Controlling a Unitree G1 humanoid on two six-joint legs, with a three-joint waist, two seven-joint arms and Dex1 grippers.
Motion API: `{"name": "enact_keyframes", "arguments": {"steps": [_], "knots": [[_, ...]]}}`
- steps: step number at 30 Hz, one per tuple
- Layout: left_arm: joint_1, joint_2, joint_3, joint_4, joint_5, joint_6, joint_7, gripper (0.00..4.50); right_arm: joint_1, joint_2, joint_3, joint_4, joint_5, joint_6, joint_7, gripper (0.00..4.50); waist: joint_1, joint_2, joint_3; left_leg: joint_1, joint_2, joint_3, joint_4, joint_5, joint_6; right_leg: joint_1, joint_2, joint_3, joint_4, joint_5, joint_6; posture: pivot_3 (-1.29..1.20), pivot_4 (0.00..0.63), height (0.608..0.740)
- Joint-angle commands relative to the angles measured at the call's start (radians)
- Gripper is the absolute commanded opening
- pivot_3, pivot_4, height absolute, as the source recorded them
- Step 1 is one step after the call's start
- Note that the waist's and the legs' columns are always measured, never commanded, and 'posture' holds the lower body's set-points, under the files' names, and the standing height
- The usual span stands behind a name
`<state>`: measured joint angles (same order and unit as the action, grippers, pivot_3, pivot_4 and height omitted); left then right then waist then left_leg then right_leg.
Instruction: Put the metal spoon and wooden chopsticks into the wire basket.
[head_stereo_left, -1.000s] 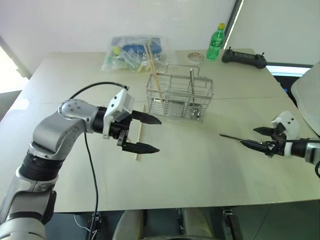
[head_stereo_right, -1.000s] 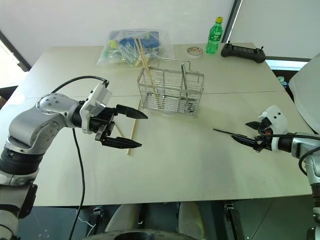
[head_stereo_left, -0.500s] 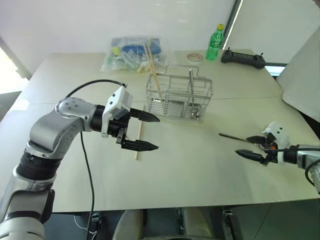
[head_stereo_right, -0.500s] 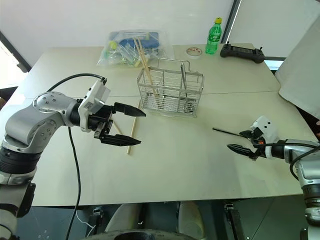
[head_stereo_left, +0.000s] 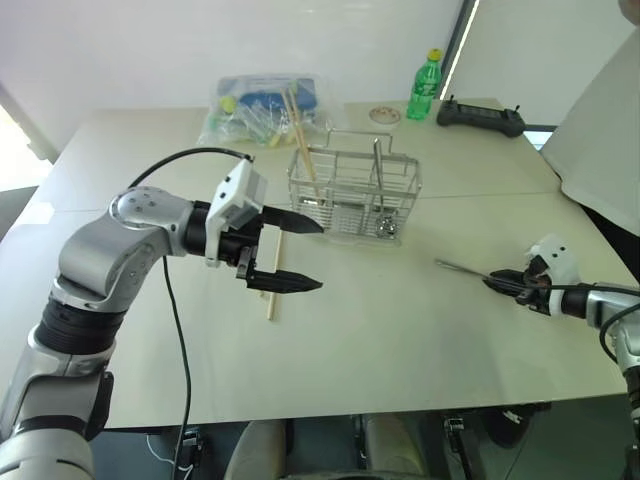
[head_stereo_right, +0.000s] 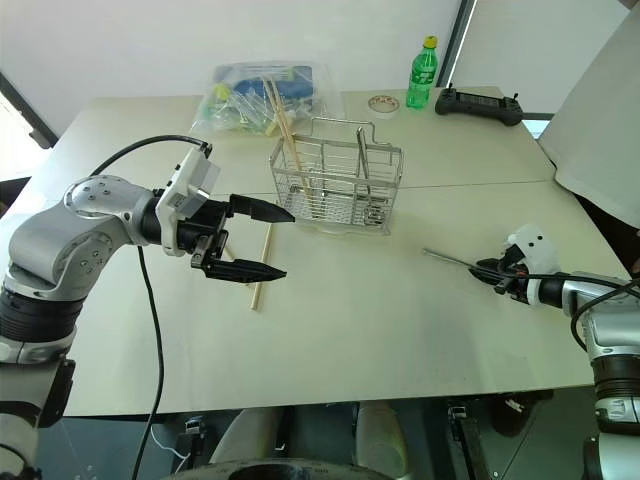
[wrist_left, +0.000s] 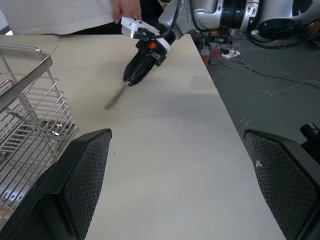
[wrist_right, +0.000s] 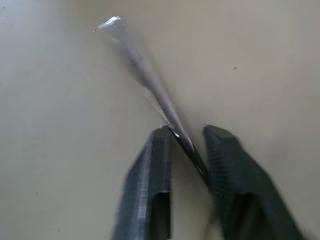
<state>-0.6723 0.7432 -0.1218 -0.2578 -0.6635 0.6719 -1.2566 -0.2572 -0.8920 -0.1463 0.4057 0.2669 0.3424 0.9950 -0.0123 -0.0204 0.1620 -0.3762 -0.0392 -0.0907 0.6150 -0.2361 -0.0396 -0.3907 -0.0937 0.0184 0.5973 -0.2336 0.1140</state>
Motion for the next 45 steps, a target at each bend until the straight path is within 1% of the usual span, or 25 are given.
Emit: {"name": "enact_keyframes", "arguments": {"steps": [1,10,12,14,18,20,22,24,25,27,28,30,31,34,35,37,41,45], "knots": [[-0.022,0.007,0.040,-0.016,-0.018,0.000,-0.002,4.50,0.015,-0.005,-0.003,-0.003,-0.005,0.022,0.007,0.06,0.000,0.000,0.000,0.000,0.000,0.000,0.000,0.000,0.000,0.000,0.000,0.000,0.000,0.000,0.000,0.00,0.150,0.726],[-0.027,0.001,0.040,-0.009,-0.014,-0.009,0.000,4.50,0.056,-0.002,-0.025,-0.039,0.000,0.022,0.006,0.06,0.003,0.000,0.000,0.000,0.000,0.000,0.000,0.000,0.000,0.001,0.000,0.000,0.000,0.000,0.000,0.00,0.150,0.726],[-0.030,0.001,0.045,-0.005,-0.011,-0.014,0.006,4.50,0.118,-0.008,-0.059,-0.129,0.019,0.002,0.013,0.06,0.005,0.000,0.000,0.000,0.000,0.000,0.000,0.000,0.000,0.001,0.000,0.000,0.000,0.000,0.000,0.00,0.150,0.726],[-0.031,0.002,0.060,-0.001,-0.013,-0.015,0.016,4.50,0.202,-0.001,-0.117,-0.271,0.073,0.021,0.023,0.06,0.008,0.000,0.000,0.000,0.000,0.000,-0.001,0.000,0.001,0.001,0.000,0.000,0.000,-0.001,0.002,0.00,0.150,0.726],[-0.044,-0.007,0.103,0.024,-0.026,-0.001,0.054,4.50,0.364,0.039,-0.243,-0.596,0.231,0.112,0.013,0.06,0.001,0.001,0.001,0.000,0.000,0.000,-0.001,-0.001,0.002,0.000,0.000,0.001,0.000,-0.002,0.003,0.00,0.150,0.726],[-0.048,-0.012,0.119,0.036,-0.026,-0.001,0.069,4.50,0.377,0.075,-0.296,-0.734,0.334,0.187,-0.042,0.06,-0.004,0.000,0.002,0.001,0.001,0.001,-0.001,-0.001,0.002,0.000,0.000,0.002,0.000,-0.002,0.004,0.00,0.150,0.726],[-0.052,-0.017,0.127,0.046,-0.024,-0.004,0.081,4.50,0.339,0.103,-0.321,-0.832,0.418,0.259,-0.121,0.06,-0.005,0.000,0.002,0.002,0.002,0.002,-0.001,-0.001,0.002,0.000,0.000,0.002,0.000,-0.004,0.006,0.00,0.150,0.726],[-0.058,-0.025,0.135,0.056,-0.026,-0.005,0.092,4.50,0.238,0.128,-0.314,-0.906,0.499,0.325,-0.226,0.06,-0.005,-0.001,0.003,0.002,0.003,0.002,0.000,-0.001,0.002,0.001,0.000,0.002,0.001,-0.004,0.006,0.00,0.150,0.726],[-0.067,-0.034,0.137,0.071,-0.023,-0.013,0.097,4.50,0.104,0.176,-0.275,-0.916,0.512,0.346,-0.330,0.06,-0.003,-0.001,0.003,0.002,0.003,0.002,0.000,-0.001,0.002,0.000,0.000,0.002,0.000,-0.004,0.006,0.00,0.150,0.726],[-0.078,-0.048,0.138,0.091,-0.016,-0.025,0.103,4.50,-0.079,0.255,-0.221,-0.911,0.516,0.377,-0.481,0.06,-0.006,-0.001,0.004,0.002,0.003,0.003,0.000,-0.001,0.002,0.000,0.000,0.002,0.000,-0.002,0.004,0.00,0.150,0.726],[-0.086,-0.058,0.136,0.104,-0.012,-0.031,0.108,4.50,-0.175,0.316,-0.194,-0.879,0.499,0.387,-0.563,0.06,-0.001,-0.001,0.004,0.001,0.003,0.003,0.000,-0.001,0.002,-0.002,0.000,0.002,0.000,-0.001,0.001,0.00,0.150,0.726],[-0.099,-0.075,0.132,0.124,-0.005,-0.040,0.113,4.50,-0.315,0.423,-0.149,-0.797,0.456,0.373,-0.675,0.06,0.006,-0.003,0.005,0.001,0.003,0.001,-0.002,-0.001,0.001,-0.002,0.001,0.001,0.000,-0.001,0.000,0.00,0.150,0.726],[-0.104,-0.080,0.130,0.131,-0.003,-0.043,0.114,4.50,-0.354,0.454,-0.134,-0.769,0.439,0.364,-0.702,0.06,0.007,-0.003,0.004,-0.002,0.002,-0.001,-0.003,-0.001,0.001,-0.003,0.001,0.000,0.000,-0.001,0.000,0.00,0.150,0.726],[-0.110,-0.087,0.127,0.139,0.003,-0.050,0.110,4.50,-0.444,0.522,-0.085,-0.663,0.362,0.294,-0.737,0.06,0.013,-0.003,0.004,-0.009,0.001,-0.001,-0.002,-0.001,0.001,-0.010,0.000,0.000,0.000,0.002,0.004,0.00,0.150,0.726],[-0.111,-0.089,0.127,0.140,0.004,-0.051,0.110,4.50,-0.465,0.542,-0.077,-0.627,0.346,0.273,-0.747,0.06,0.012,-0.003,0.004,-0.013,0.000,0.000,-0.002,-0.001,0.001,-0.014,-0.001,0.000,0.001,0.002,0.004,0.00,0.150,0.726],[-0.114,-0.092,0.131,0.141,0.004,-0.052,0.113,4.50,-0.487,0.573,-0.064,-0.565,0.317,0.230,-0.749,0.06,0.011,-0.003,0.004,-0.016,-0.001,0.001,-0.002,-0.001,0.001,-0.017,-0.002,0.001,0.002,0.004,0.007,0.00,0.150,0.726],[-0.114,-0.090,0.142,0.134,0.001,-0.046,0.124,4.50,-0.480,0.613,-0.029,-0.479,0.254,0.141,-0.726,0.06,-0.001,-0.003,0.004,-0.016,-0.001,0.002,-0.002,-0.002,0.002,-0.016,-0.002,0.001,0.001,0.004,0.007,0.00,0.150,0.726],[-0.110,-0.089,0.151,0.130,0.002,-0.048,0.144,4.50,-0.452,0.635,-0.006,-0.436,0.219,0.089,-0.704,0.06,-0.006,-0.002,0.004,-0.013,0.000,0.002,-0.002,-0.001,0.002,-0.016,0.000,0.001,0.002,0.004,0.007,0.00,0.150,0.726]]}}
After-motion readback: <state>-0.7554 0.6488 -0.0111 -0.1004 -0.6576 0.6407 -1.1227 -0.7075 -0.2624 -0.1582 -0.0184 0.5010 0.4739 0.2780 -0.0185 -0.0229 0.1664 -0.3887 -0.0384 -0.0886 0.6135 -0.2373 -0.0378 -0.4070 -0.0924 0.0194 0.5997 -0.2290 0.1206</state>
